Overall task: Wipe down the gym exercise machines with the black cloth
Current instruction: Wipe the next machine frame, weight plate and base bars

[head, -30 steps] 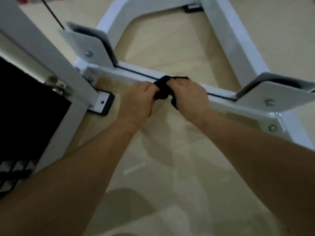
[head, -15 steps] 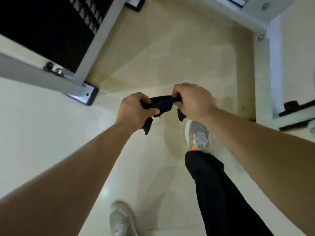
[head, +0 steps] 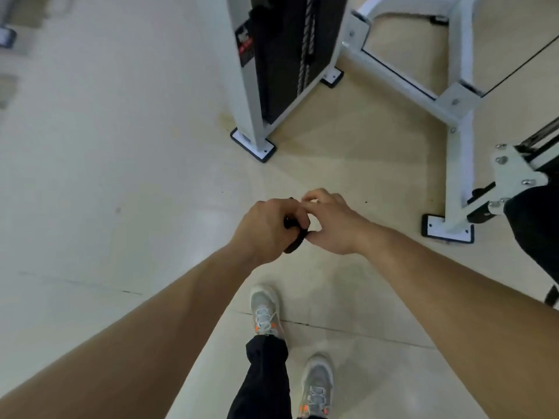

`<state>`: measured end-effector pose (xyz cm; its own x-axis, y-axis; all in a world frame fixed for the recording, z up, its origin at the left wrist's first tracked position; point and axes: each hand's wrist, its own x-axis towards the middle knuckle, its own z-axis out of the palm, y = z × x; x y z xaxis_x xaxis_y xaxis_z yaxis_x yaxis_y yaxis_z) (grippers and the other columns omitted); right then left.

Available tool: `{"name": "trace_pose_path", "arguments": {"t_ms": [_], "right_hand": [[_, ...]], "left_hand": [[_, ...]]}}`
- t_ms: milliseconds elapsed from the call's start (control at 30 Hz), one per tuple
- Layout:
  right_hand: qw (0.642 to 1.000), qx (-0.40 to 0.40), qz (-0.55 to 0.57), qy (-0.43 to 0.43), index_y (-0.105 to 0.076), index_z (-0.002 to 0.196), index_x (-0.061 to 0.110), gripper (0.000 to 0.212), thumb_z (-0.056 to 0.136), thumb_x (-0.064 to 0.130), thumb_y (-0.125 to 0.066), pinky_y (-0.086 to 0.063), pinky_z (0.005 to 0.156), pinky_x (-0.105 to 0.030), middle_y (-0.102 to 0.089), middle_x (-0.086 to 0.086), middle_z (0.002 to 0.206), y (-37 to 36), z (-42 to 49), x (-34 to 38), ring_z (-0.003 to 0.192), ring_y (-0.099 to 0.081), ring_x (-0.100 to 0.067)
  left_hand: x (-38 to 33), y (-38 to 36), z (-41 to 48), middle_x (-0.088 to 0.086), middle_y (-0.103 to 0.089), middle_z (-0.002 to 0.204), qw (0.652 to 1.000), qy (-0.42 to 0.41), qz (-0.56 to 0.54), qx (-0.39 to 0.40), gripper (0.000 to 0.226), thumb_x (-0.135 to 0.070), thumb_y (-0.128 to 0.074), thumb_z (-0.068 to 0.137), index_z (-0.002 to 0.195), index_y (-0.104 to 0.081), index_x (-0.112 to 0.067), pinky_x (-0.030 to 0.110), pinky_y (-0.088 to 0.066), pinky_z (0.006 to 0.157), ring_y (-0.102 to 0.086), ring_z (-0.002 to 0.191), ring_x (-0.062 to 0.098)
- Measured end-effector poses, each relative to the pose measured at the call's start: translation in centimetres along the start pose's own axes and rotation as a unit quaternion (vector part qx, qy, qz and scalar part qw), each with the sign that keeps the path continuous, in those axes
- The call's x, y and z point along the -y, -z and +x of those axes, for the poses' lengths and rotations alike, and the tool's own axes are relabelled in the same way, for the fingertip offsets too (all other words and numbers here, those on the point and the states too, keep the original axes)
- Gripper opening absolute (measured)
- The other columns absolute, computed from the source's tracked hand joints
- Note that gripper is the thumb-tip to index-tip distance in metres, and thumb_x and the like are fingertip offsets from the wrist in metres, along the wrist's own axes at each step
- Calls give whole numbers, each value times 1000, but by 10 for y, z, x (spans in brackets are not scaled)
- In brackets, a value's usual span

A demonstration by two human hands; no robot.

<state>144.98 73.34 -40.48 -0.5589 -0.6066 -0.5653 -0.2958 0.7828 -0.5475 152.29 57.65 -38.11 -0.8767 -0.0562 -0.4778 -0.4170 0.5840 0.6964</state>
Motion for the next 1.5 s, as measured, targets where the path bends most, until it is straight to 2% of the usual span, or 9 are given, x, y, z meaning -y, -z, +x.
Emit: {"name": "trace_pose_path", "arguments": {"t_ms": [133, 267, 433, 633, 767, 1067, 1167, 1300, 1500], "right_hand": [[995, 12, -95, 37, -65, 118, 30, 27, 91, 35, -65, -37, 109, -38, -49, 11, 137, 9, -68, 86, 131, -35, -22], [992, 10, -120, 39, -71, 112, 23, 35, 89, 49, -67, -42, 102, -37, -56, 12, 133, 20, -139, 175, 125, -45, -17], [992, 65, -106, -25, -68, 94, 22, 25, 92, 47, -65, -41, 51, -23, -65, 2, 92, 37, -206, 295, 76, -61, -14], [995, 18, -78, -53, -64, 103, 25, 10, 97, 32, -62, -45, 73, -29, -64, 2, 102, 40, -212, 386, 90, -61, -19], [997, -30, -34, -68, -68, 113, 21, 19, 98, 15, -58, -52, 81, -31, -67, -1, 108, 62, -189, 422, 97, -64, -22], [971, -141, 178, -76, -69, 77, 17, 13, 81, 23, -80, -58, 62, -37, -70, 0, 76, 139, -73, 502, 62, -65, -18], [970, -136, 194, -50, -72, 81, 18, 7, 83, 23, -76, -50, 49, -22, -73, 0, 76, 160, -25, 545, 50, -64, -5], [970, -127, 208, -18, -70, 78, 21, 7, 85, 20, -72, -61, 77, -41, -75, 1, 82, 181, 31, 605, 70, -74, -13], [969, -158, 188, -4, -71, 91, 3, 15, 84, 15, -65, -57, 82, -44, -75, -12, 85, 218, 114, 660, 87, -70, -28]], "left_hand": [[-13, 64, -111, -24, -65, 76, 998, 3, -15, -56, 25, -4, -61, 87, 92, -64, -29, 7, -42, 58, -62, 69, 0], [-17, 131, -212, -4, -69, 104, 996, 15, 21, -82, 21, -9, -61, 93, 110, -65, -22, 23, -51, 75, -62, 86, 14], [-6, 219, -314, 3, -65, 106, 990, 50, 74, -109, 26, -9, -53, 96, 111, -73, -17, 28, -45, 81, -61, 99, 21], [19, 316, -368, -1, -60, 97, 982, 64, 70, -163, 23, -10, -53, 96, 105, -72, -18, 28, -44, 72, -61, 89, 21], [33, 371, -364, -3, -70, 94, 975, 79, 47, -203, 23, -11, -51, 94, 99, -71, -23, 31, -51, 73, -64, 87, 19], [45, 497, -283, -9, -72, 85, 938, 169, -103, -285, 8, -23, -64, 88, 88, -72, -25, 25, -54, 70, -67, 74, 10], [32, 523, -246, -9, -74, 88, 938, 163, -138, -272, 11, -25, -65, 87, 86, -76, -23, 28, -56, 75, -69, 78, 11], [9, 563, -195, -3, -75, 89, 938, 139, -183, -259, 15, -22, -62, 90, 92, -76, -20, 31, -57, 79, -71, 83, 17], [7, 643, -117, -2, -71, 78, 949, 92, -177, -243, 22, -14, -53, 94, 100, -74, -18, 15, -43, 48, -64, 61, 7]]}}
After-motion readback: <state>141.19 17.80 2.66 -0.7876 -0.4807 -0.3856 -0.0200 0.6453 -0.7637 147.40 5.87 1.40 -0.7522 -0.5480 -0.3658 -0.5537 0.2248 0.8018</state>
